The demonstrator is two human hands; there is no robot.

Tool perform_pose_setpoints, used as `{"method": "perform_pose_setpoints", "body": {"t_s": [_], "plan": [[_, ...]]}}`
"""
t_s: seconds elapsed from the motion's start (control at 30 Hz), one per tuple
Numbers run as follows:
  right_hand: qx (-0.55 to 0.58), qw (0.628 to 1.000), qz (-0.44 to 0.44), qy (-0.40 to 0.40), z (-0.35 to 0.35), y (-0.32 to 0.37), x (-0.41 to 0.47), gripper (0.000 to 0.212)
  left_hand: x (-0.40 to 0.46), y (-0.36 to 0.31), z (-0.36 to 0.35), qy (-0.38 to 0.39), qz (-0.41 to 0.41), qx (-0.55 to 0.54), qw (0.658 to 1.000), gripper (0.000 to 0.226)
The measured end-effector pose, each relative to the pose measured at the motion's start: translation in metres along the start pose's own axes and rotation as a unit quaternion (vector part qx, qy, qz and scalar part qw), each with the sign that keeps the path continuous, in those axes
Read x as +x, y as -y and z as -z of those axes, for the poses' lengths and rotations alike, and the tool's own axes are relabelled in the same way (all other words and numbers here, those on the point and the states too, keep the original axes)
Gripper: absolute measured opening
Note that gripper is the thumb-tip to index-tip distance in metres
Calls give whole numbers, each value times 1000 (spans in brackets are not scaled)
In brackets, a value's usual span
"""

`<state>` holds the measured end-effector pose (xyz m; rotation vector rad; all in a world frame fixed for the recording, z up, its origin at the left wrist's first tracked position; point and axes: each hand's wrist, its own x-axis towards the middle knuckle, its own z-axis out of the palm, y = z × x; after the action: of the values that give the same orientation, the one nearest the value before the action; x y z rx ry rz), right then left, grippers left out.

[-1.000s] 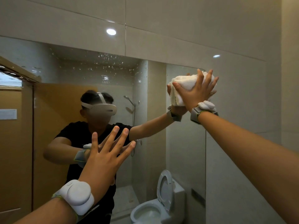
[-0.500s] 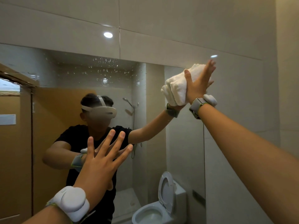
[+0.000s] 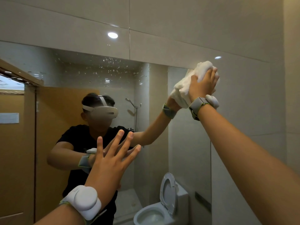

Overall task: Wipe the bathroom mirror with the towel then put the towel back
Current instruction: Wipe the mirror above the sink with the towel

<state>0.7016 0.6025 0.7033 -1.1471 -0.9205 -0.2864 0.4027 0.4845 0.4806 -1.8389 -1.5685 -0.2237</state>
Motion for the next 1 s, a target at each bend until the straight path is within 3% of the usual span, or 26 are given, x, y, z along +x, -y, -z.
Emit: {"method": "perform_pose_setpoints", "body": {"t_s": [0.37,0.53,0.67,0.83,1.0], "plan": [[41,961,260,79,3,-51,-16,65,0,1,-9,-40,-3,10,999,155],[74,957,273,68,-2,-56,-56,74,1,-1,-10,-33,-2,13,999,157],[42,959,278,42,-1,-51,-78,65,2,-1,-9,-31,-2,9,999,158],[44,962,269,4,-8,-38,-97,74,2,-3,-7,-26,6,15,1000,155],[43,962,267,-34,-27,-17,-88,68,2,-3,-6,-16,5,4,1000,149]]}}
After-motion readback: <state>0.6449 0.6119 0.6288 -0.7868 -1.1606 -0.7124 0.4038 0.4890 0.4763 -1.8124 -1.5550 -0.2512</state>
